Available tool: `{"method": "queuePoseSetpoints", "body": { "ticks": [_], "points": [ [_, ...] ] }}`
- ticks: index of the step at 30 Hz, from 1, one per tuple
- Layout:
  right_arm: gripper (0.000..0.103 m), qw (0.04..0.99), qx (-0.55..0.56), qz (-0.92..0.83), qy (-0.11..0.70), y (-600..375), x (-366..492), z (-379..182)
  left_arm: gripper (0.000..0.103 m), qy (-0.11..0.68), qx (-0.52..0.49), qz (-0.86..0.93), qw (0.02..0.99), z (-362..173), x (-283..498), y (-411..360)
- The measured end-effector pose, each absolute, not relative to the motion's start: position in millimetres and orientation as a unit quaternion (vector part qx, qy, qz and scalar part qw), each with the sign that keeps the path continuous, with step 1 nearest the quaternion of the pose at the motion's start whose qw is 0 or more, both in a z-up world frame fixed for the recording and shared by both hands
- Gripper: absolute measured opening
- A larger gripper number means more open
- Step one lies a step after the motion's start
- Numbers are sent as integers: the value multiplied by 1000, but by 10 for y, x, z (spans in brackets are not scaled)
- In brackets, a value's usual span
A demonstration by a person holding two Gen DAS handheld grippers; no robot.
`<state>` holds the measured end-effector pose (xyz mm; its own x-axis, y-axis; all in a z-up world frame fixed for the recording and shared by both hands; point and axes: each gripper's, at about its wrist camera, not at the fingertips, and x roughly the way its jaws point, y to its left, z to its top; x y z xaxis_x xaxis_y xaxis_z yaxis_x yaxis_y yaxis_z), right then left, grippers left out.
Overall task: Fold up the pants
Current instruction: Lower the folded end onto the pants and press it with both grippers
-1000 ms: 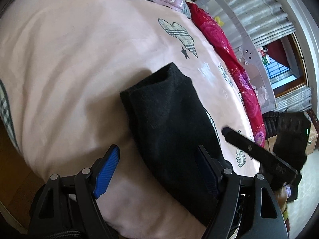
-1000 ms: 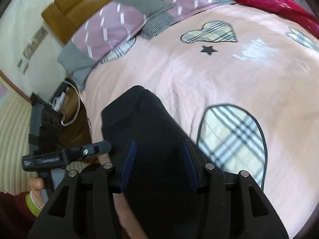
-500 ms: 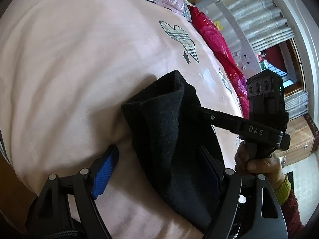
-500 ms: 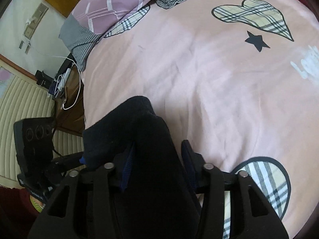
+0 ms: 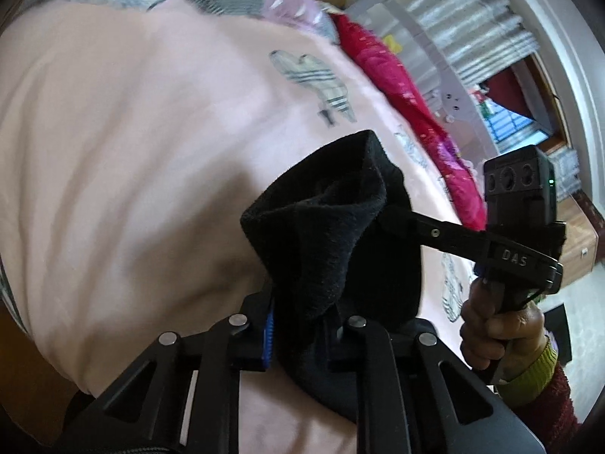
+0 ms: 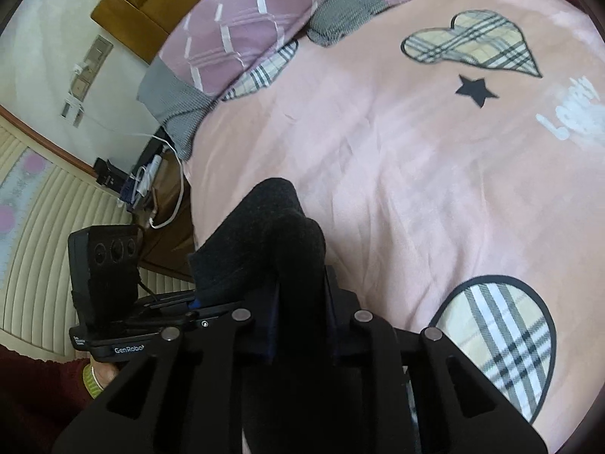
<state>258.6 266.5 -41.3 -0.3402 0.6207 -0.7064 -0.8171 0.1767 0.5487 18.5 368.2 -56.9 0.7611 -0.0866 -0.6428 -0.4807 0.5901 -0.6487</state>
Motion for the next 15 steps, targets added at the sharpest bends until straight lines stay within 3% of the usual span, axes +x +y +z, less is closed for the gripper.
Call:
{"method": "queuePoseSetpoints", "body": {
  "ticks": [15],
  "points": [
    [21, 613, -13, 656, 441, 1496, 2568, 334, 15, 283, -366, 31, 886, 457, 250, 2851]
  ]
}}
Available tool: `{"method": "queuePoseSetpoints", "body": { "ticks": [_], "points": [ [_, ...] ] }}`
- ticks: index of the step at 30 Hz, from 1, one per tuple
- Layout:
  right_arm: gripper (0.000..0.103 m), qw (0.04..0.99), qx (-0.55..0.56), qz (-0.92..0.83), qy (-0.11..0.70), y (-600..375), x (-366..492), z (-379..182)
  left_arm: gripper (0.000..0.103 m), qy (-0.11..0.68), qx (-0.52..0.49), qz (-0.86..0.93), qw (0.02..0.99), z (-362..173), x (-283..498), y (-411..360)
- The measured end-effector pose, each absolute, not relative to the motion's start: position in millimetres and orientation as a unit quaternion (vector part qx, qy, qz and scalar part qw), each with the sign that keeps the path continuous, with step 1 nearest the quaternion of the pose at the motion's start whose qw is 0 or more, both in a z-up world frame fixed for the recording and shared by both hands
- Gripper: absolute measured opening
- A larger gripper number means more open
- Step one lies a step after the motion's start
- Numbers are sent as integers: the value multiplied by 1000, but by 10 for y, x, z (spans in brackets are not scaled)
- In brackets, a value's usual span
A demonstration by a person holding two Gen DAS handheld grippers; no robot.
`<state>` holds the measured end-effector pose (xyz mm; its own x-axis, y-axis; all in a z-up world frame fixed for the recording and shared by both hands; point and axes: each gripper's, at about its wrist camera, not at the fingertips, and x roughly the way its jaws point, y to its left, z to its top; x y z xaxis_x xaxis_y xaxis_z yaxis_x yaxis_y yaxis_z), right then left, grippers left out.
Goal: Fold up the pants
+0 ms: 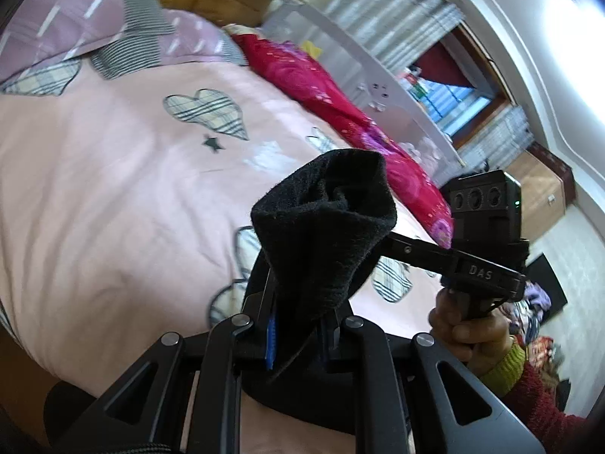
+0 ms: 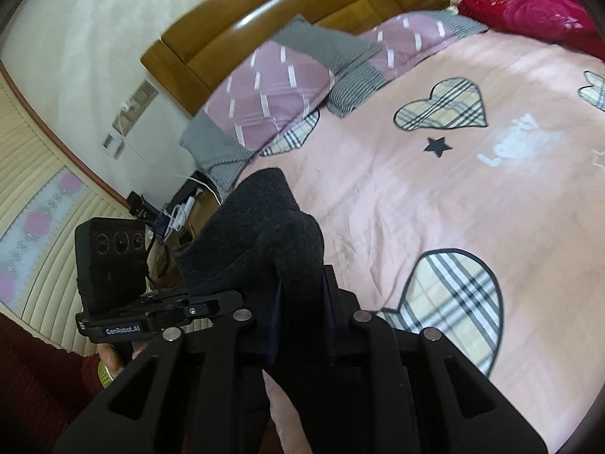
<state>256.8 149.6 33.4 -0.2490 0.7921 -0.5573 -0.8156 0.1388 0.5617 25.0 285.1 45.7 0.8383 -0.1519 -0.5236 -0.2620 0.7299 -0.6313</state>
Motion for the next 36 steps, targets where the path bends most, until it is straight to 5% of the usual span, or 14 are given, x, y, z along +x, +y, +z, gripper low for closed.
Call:
{"method": "queuePoseSetpoints", "body": {
  "ticks": [15, 36],
  "points": [
    [20, 652, 94, 650, 378, 99, 2564, 380, 15, 313, -262, -101, 907, 874, 502, 1515],
    [20, 690, 210, 569, 394, -1260, 2390, -407, 15, 427, -178, -191, 866, 189, 834, 322]
  ]
}}
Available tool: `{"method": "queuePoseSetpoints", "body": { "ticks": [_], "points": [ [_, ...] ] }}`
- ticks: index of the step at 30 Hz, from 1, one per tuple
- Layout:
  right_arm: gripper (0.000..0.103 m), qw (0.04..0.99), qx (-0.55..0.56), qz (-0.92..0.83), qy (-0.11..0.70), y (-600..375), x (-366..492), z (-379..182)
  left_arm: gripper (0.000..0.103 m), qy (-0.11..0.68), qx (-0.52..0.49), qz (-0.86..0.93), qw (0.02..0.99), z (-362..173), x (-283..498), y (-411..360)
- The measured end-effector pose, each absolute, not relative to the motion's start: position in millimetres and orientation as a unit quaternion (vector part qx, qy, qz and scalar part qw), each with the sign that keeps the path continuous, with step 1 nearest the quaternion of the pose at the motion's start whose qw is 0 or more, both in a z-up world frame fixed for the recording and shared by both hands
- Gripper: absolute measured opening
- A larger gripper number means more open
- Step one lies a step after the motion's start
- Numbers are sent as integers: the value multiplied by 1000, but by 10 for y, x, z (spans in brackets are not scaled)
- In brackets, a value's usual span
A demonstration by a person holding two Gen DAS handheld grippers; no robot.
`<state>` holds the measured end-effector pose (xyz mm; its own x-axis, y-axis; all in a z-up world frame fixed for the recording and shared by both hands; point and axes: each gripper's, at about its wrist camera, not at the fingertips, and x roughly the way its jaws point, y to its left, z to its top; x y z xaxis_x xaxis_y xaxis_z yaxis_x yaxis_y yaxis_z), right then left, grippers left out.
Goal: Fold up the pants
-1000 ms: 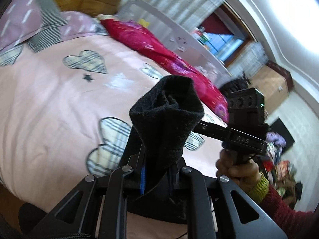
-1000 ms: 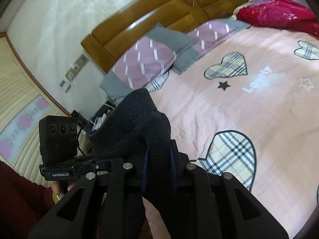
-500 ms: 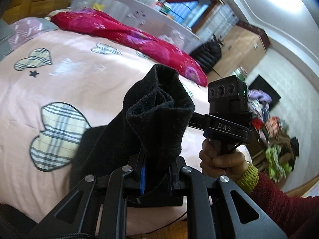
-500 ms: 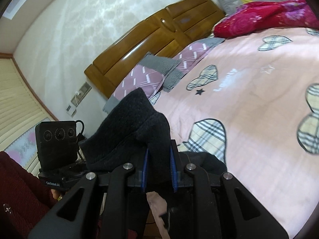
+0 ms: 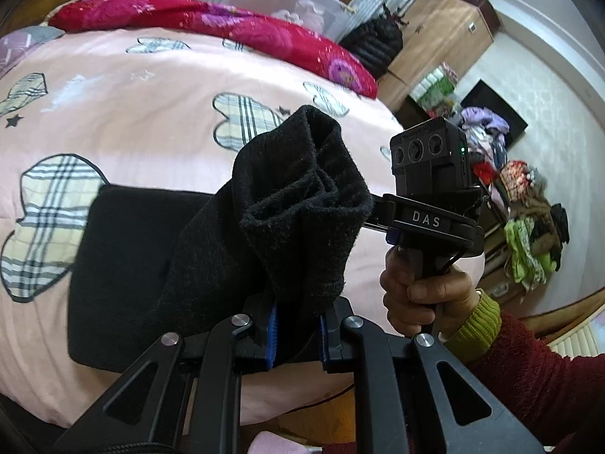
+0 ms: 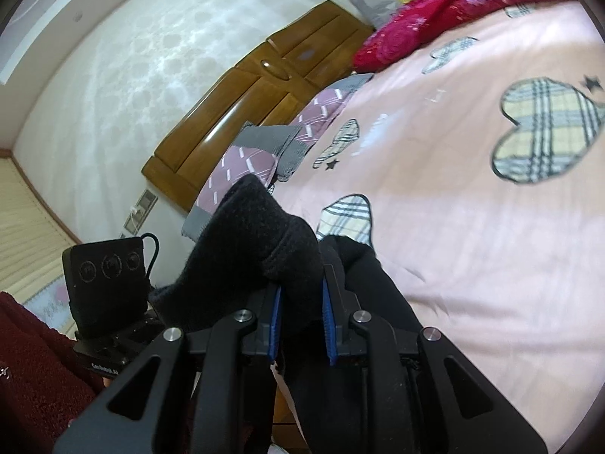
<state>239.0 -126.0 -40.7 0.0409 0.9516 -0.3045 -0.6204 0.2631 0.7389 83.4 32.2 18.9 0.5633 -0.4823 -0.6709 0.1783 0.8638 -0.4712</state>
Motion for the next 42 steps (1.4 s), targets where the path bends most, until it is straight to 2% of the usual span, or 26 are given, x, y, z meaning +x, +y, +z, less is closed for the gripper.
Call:
{"method": "queuePoseSetpoints", "body": {
  "ticks": [15, 19, 21, 25, 28, 29, 30, 35, 42],
  "points": [
    [20, 709, 218, 518, 425, -1564, 2229, -780, 15, 469, -144, -212, 845, -239, 918, -6],
    [25, 725, 197, 493, 440, -1604, 2225, -788, 17, 472, -134, -211, 845, -288, 937, -77],
    [25, 731, 186, 479, 450, -1619, 2227, -786, 23, 470, -120, -213, 848, -266, 932, -109],
    [27, 750, 163, 451, 455, -1677, 2168, -723, 57, 460, -100, -241, 849, -195, 879, -189],
    [47, 768, 148, 427, 455, -1737, 2104, -657, 61, 452, -94, -261, 848, -141, 846, -260],
    [63, 778, 142, 412, 453, -1780, 2078, -628, 62, 449, -90, -265, 849, -122, 830, -276],
    [72, 793, 136, 389, 449, -1849, 2051, -587, 62, 448, -89, -268, 848, -109, 817, -278],
    [74, 811, 164, 343, 445, -2186, 1975, -517, 62, 443, -113, -286, 842, -14, 787, -154],
    [87, 828, 181, 315, 427, -2283, 1787, -300, 68, 422, -130, -276, 853, 199, 738, 128]
  ]
}}
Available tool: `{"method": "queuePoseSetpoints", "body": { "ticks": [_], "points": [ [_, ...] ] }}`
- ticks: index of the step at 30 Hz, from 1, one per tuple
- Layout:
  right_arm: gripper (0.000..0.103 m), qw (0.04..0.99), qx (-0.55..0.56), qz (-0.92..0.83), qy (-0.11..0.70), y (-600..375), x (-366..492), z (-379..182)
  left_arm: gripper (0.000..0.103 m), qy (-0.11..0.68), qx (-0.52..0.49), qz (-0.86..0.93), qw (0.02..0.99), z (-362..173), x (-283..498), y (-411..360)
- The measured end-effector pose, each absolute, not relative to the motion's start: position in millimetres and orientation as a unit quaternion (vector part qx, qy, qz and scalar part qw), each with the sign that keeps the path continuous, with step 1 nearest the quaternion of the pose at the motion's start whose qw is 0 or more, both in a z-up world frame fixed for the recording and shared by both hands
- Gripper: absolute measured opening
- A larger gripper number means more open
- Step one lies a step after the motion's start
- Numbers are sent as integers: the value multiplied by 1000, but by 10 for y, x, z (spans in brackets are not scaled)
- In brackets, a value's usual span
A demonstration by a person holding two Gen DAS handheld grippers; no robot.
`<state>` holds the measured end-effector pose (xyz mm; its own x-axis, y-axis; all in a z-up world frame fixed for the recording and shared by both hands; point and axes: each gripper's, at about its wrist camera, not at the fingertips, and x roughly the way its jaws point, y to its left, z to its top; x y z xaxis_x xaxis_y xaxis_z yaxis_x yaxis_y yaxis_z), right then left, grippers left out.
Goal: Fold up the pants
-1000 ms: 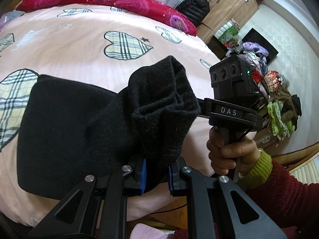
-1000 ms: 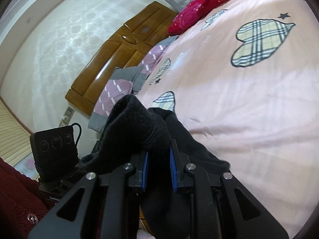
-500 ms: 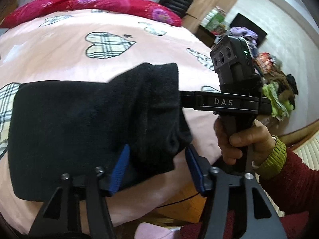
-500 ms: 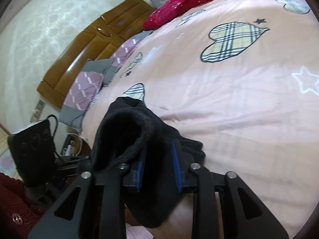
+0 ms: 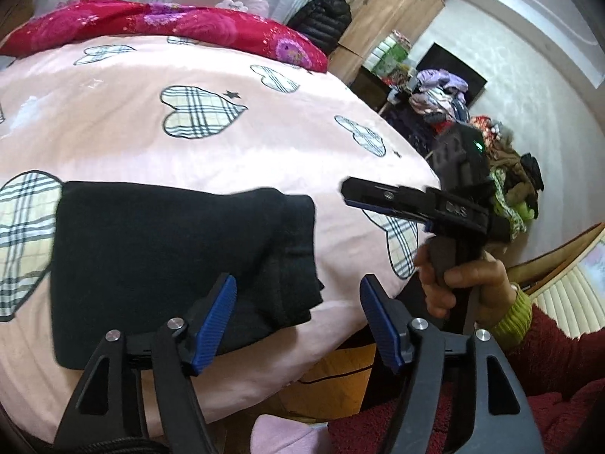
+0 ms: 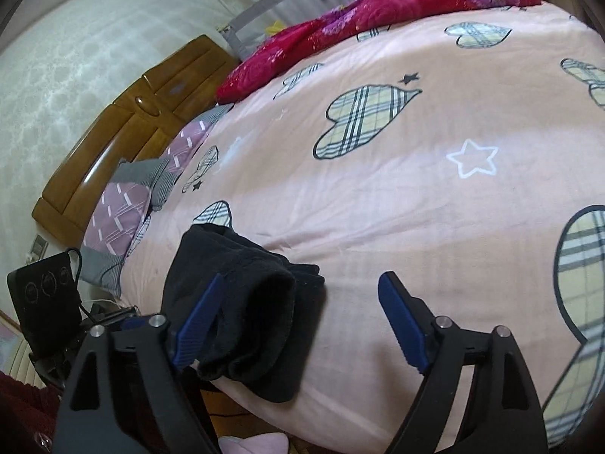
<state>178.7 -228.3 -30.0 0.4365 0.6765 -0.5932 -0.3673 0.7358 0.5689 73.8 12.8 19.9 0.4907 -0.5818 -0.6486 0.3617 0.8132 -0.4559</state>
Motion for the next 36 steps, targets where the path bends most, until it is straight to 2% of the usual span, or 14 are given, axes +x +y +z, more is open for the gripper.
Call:
{"method": "queuePoseSetpoints", "body": {
  "ticks": [14, 20, 36],
  "points": [
    [91, 829, 178, 318, 424, -1897, 1426, -78, 77, 408, -179, -191, 875, 265, 798, 998],
    [92, 825, 174, 306, 442, -1825, 1368, -208, 80, 413, -189, -167, 875, 190, 893, 1214],
    [92, 791, 226, 302, 481, -1756, 1458, -701, 80, 471, -263, -178, 823, -418, 1238, 1540]
  ]
}}
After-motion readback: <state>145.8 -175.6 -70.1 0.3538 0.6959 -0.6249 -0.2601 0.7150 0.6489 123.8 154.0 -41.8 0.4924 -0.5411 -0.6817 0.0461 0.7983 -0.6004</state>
